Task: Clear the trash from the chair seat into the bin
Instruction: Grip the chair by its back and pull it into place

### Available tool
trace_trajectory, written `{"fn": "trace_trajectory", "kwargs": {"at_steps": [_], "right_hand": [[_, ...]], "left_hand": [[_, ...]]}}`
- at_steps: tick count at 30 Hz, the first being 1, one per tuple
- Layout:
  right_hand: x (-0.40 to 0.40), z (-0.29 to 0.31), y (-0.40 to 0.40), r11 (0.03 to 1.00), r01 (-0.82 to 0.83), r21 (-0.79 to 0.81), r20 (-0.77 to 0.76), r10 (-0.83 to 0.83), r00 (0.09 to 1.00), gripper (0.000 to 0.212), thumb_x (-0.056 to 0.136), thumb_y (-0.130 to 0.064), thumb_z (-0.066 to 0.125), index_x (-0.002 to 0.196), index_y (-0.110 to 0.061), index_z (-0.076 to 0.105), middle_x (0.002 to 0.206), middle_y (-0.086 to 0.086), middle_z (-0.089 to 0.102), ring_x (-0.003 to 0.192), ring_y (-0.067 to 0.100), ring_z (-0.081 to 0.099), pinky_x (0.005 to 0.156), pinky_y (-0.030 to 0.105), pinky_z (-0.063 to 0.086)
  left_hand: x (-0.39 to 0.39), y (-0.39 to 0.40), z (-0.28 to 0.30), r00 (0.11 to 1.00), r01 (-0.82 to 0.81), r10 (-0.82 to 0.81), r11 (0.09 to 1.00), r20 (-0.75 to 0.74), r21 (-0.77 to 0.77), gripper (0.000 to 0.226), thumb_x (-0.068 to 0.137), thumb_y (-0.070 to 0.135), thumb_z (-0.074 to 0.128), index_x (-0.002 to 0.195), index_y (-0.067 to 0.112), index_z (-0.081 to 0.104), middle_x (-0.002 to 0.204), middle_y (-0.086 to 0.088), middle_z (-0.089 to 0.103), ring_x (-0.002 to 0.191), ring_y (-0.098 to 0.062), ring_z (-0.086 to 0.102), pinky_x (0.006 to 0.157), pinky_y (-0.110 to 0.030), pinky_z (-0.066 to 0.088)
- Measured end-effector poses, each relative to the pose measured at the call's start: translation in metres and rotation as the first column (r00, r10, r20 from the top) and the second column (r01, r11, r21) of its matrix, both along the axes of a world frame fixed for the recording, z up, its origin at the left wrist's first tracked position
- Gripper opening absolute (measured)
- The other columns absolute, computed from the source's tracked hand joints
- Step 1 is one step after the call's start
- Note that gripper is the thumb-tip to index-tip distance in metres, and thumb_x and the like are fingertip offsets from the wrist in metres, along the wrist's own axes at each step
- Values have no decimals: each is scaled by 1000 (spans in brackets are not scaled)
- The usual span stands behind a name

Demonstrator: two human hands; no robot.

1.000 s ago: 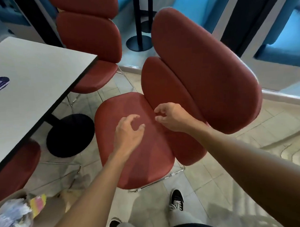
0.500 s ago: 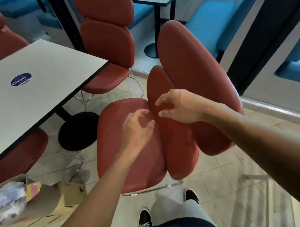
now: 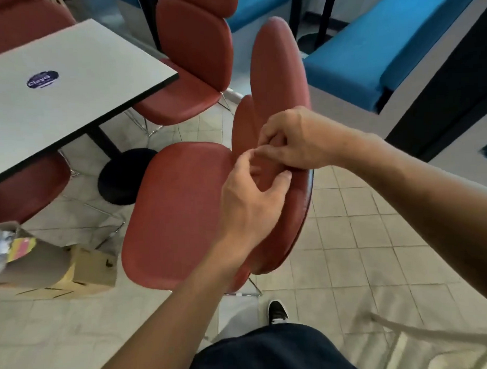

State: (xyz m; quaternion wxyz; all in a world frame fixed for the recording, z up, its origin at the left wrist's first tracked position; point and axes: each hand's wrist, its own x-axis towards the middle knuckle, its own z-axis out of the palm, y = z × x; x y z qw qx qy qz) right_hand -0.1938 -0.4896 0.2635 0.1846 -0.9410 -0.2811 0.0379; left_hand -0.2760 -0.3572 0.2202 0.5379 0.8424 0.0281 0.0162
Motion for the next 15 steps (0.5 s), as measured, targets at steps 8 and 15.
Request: {"fn": "trace_trajectory", "kwargs": {"at_steps": [8,15], "right_hand": [[11,-32,-25,976,-189,109,208,164,964,44,91,-26,34,60,-2,53,57,6,56,57,30,48,89,43,42],[16,-46,-20,953,-172,251,269,102,958,64,97,-34,20,60,0,58,57,11,59,54,31,52,73,41,44]], "left_hand": [[-27,-39,5,1000,2,2,969,-14,246,39,75,55,65,104,30,55,91,9,57,84,-5,55,71,-22,43],[-25,-37,12,996,37,-9,945,-86,325,33,70,34,69,99,31,53,73,10,60,67,-7,59,57,-17,45]]}}
